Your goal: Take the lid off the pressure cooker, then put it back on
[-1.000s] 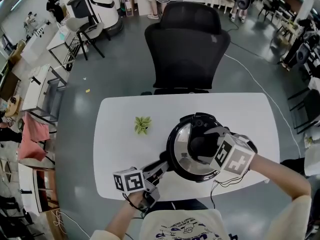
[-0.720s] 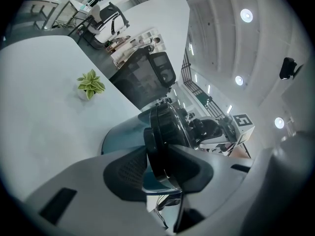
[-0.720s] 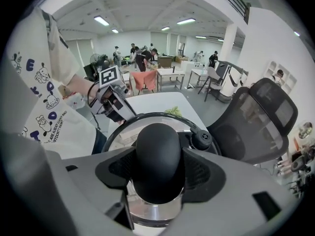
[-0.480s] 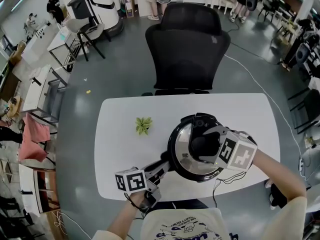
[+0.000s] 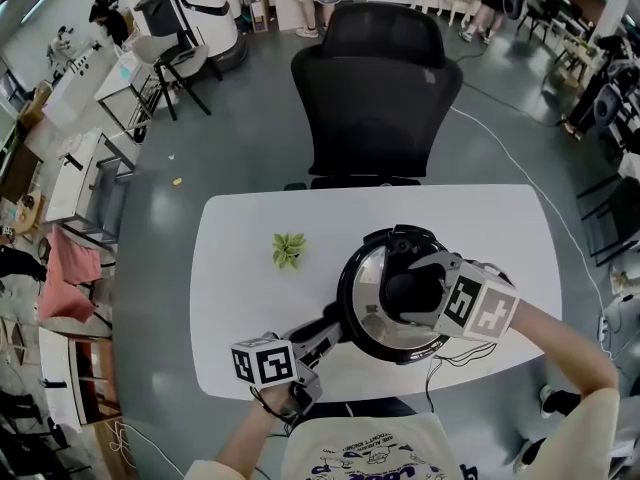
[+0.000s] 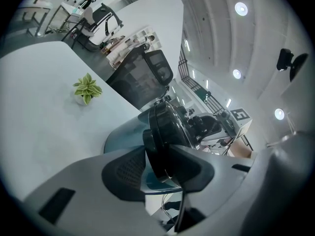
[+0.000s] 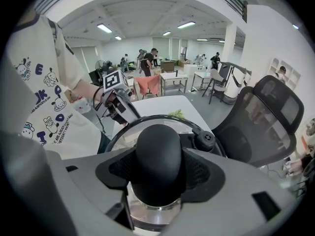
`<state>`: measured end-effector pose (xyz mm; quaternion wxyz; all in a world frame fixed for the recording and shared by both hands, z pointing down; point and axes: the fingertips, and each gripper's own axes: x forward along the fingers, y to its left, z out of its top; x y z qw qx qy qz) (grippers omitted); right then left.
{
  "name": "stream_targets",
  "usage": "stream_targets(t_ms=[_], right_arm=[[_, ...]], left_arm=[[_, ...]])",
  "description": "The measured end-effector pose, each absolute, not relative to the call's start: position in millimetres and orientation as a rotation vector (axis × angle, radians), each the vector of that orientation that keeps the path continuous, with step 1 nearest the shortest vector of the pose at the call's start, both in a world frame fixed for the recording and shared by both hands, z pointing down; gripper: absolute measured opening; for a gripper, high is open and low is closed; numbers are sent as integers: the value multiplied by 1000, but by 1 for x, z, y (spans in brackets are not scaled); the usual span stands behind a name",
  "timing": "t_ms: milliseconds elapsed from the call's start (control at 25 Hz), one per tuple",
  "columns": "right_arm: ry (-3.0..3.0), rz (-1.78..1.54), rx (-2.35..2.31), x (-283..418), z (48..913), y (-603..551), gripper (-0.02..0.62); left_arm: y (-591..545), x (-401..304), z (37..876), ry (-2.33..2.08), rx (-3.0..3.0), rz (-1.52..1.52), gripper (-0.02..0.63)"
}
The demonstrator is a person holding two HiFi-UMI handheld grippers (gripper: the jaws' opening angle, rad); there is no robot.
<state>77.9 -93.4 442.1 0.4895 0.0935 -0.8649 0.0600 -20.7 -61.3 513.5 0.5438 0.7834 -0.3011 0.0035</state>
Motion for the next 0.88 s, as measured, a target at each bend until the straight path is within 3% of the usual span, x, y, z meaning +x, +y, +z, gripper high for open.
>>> stream_targets(t_ms=[880], right_arm=[[-2212, 164, 345, 96, 397, -99, 293]], left_arm=[[-68, -22, 515, -770, 1910, 106, 170]])
